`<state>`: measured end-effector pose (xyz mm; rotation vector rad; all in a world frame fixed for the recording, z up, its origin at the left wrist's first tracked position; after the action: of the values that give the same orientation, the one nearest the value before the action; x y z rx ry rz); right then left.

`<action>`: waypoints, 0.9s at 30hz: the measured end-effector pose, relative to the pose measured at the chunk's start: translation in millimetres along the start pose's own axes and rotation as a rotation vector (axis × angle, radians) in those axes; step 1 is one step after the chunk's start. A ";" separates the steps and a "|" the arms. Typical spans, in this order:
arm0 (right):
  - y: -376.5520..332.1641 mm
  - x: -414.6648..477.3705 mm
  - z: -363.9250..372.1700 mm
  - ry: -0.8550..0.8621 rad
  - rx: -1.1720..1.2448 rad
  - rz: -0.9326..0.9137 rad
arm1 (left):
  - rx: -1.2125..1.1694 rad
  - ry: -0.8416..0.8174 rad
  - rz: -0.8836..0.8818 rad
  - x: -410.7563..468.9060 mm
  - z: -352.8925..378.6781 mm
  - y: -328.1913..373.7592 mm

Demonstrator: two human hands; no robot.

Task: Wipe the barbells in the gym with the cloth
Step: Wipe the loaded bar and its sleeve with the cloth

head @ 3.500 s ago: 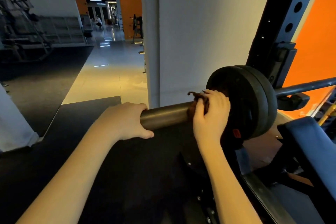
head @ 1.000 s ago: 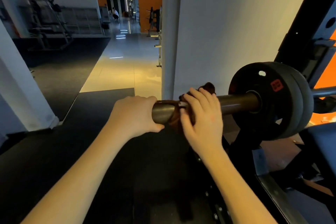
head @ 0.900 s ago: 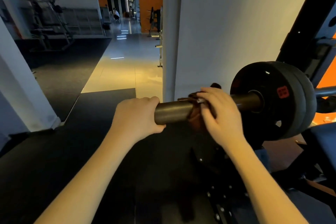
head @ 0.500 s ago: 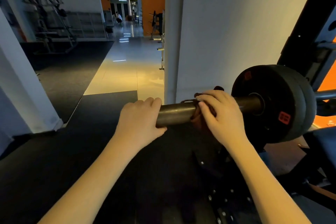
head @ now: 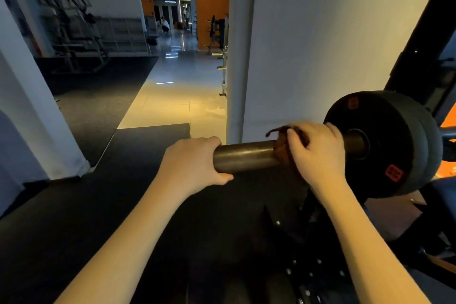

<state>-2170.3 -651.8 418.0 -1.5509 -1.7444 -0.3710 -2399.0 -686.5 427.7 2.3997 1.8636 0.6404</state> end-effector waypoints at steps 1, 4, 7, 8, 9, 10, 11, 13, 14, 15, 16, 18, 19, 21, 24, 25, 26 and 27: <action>-4.4 -0.5 1.8 0.037 -0.025 0.102 | 0.013 0.040 0.014 -1.8 1.0 0.8; -35.5 -21.2 12.3 0.133 -0.012 0.098 | 0.091 0.136 0.034 -6.1 5.4 0.5; -35.3 -36.8 9.7 0.062 0.056 -0.155 | 0.198 0.277 0.094 -10.2 12.0 3.7; -24.4 -35.0 6.3 0.029 0.076 -0.207 | 0.216 0.312 0.105 -12.2 12.2 6.6; -12.0 -30.7 3.2 0.004 0.081 -0.221 | 0.207 0.280 0.099 -12.3 10.7 8.4; -1.0 -23.4 0.1 -0.001 0.068 -0.194 | 0.158 0.195 0.070 -9.6 6.8 8.3; 8.0 -15.0 -1.7 0.017 0.051 -0.130 | 0.091 0.041 0.016 -2.9 1.4 6.7; 11.0 -4.3 0.3 0.068 0.023 0.029 | -0.045 -0.299 -0.091 16.1 -11.3 2.1; 4.7 -4.7 2.2 0.090 0.022 0.068 | -0.075 -0.415 -0.116 22.9 -16.2 1.2; -2.0 -9.2 5.0 0.108 0.037 0.066 | -0.076 -0.475 -0.122 26.4 -17.4 0.7; -6.7 -16.8 7.1 0.118 0.063 0.030 | -0.062 -0.477 -0.121 27.4 -14.8 -0.1; -6.0 -33.0 5.3 0.092 0.109 -0.103 | -0.020 -0.374 -0.103 23.2 -9.0 0.2; -0.7 -35.6 1.0 0.065 0.120 -0.168 | 0.000 -0.309 -0.088 18.9 -6.6 1.4; 17.5 -26.2 -1.4 0.013 0.112 -0.217 | 0.033 -0.208 -0.054 13.0 -2.9 2.2; 29.1 -2.2 -3.1 0.042 0.110 -0.010 | 0.109 -0.060 -0.015 7.1 0.4 3.7; 22.9 -0.9 -1.3 0.081 0.094 0.067 | 0.148 -0.002 -0.002 3.9 2.3 5.6; 10.3 -4.5 1.7 0.112 0.074 0.102 | 0.200 0.067 0.021 0.4 5.7 7.9; -5.0 -12.1 6.7 0.121 0.072 0.090 | 0.255 0.156 0.058 -4.1 9.1 9.4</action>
<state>-2177.5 -657.2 406.4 -1.5183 -1.5729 -0.3462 -2388.1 -691.0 420.8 2.6376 2.0577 0.6477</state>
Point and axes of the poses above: each hand's wrist, its own x-axis towards the middle knuckle, its own z-axis out of the palm, y = z × x, the point moved 2 cm from there along x, towards the middle knuckle, and after that the axes turned 9 degrees about -x, right-handed, at the moved point
